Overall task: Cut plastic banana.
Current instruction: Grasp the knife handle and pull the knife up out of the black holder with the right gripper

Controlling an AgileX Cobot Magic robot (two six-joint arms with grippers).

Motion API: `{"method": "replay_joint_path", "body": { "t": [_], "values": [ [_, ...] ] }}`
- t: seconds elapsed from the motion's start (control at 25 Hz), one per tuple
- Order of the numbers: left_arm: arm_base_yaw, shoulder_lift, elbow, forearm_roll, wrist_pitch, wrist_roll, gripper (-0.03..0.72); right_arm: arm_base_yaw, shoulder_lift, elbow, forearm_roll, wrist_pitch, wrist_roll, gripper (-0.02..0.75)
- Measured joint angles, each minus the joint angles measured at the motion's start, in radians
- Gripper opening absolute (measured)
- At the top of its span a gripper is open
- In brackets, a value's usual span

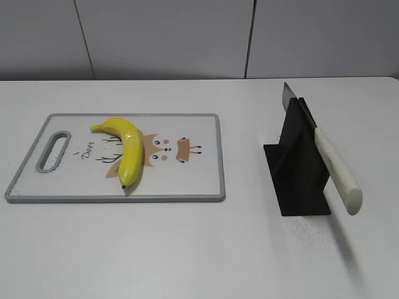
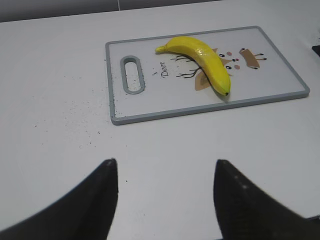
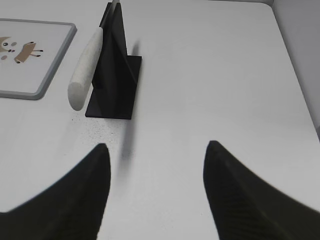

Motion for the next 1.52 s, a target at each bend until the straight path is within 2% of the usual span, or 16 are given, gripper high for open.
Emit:
{"method": "replay_joint_path", "body": {
  "t": [1.36,1.52],
  "values": [
    [0.0,0.0,0.0,0.0,0.0,0.0,0.589,0.0,0.001,0.0,0.037,0.0,0.0,0.448],
    [0.0,0.0,0.0,0.0,0.0,0.0,0.589,0.0,0.076,-0.018,0.043,0.011,0.0,0.448]
  ]
}}
